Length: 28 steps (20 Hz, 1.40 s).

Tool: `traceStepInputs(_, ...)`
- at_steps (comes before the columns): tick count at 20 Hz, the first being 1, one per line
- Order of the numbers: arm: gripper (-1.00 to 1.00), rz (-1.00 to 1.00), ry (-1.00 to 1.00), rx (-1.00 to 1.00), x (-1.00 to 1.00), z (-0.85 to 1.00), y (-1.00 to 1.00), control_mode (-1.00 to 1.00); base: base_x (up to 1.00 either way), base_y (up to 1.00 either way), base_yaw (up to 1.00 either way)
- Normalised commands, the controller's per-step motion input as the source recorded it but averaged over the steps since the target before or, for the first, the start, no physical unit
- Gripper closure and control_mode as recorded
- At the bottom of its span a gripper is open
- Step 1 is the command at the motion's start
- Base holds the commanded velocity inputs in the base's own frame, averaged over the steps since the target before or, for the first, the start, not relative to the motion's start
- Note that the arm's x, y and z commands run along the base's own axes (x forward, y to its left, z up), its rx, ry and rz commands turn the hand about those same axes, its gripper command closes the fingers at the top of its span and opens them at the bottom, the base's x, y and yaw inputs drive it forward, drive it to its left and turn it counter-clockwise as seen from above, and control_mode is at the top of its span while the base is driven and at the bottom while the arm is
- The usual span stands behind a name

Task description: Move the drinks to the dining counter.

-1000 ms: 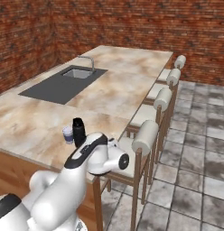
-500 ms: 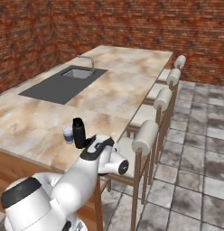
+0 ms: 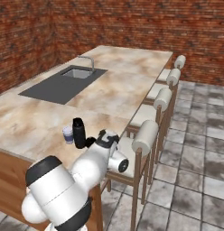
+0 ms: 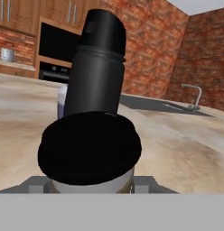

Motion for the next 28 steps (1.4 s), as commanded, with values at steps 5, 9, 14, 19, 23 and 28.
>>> traceStepInputs(5,1.0,0.0,0.0,0.0,0.3,-0.19,0.0,-1.0,0.0,0.0,0.0)
traceStepInputs(9,1.0,0.0,-0.01,0.0,0.2,-0.22,0.0,-1.0,0.0,0.0,0.0)
traceStepInputs(14,-1.0,0.0,-0.03,0.0,0.02,-0.21,0.0,-1.0,0.0,0.0,0.0)
traceStepInputs(19,-1.0,0.0,-0.04,0.0,0.0,-0.16,-0.08,-1.0,0.0,0.0,0.0)
traceStepInputs(23,-1.0,0.0,-0.04,0.0,-0.02,-0.06,-0.06,-1.0,0.0,0.0,0.0)
traceStepInputs(28,-1.0,0.0,0.0,0.0,-0.05,0.06,-0.01,-1.0,0.0,0.0,0.0)
